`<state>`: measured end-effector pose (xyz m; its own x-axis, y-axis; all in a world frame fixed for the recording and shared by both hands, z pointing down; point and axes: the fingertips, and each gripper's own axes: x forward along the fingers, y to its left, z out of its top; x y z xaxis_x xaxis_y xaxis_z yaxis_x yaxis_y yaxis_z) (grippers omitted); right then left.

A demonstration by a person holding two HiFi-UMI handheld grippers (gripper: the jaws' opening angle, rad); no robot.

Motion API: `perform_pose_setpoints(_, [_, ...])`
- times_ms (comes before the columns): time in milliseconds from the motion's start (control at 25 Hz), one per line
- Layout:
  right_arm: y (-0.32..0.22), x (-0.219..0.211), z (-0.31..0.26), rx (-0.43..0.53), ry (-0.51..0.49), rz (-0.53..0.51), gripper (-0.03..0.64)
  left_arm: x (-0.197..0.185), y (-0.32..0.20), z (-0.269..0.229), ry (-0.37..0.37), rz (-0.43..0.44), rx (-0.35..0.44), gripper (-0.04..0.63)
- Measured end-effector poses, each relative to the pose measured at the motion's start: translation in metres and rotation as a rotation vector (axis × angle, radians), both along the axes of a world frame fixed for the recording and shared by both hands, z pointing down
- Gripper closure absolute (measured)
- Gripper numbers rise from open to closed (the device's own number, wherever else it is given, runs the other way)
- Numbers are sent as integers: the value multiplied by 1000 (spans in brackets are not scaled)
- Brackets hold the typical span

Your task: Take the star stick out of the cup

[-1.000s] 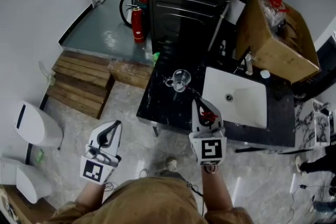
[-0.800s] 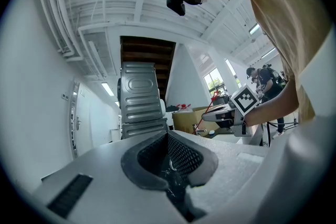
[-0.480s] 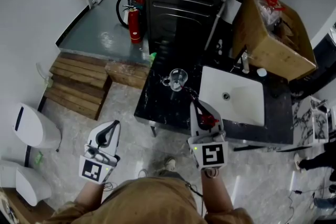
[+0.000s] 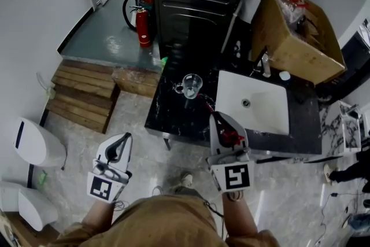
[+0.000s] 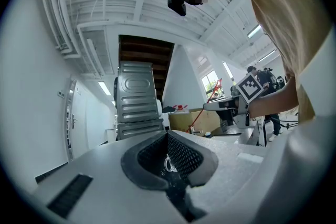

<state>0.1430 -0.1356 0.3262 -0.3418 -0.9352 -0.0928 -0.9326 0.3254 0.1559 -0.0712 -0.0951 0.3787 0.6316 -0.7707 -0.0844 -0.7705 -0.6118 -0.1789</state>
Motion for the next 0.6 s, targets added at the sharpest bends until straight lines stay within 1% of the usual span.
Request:
perform_pose_setpoints(440, [15,1,-16,33,-28,1,604,1,-2,-2,6,14,9,595])
perform_pose_setpoints(600, [19,-1,-21,50,-32,-10,604,0,-3,-5,9,13,23,595])
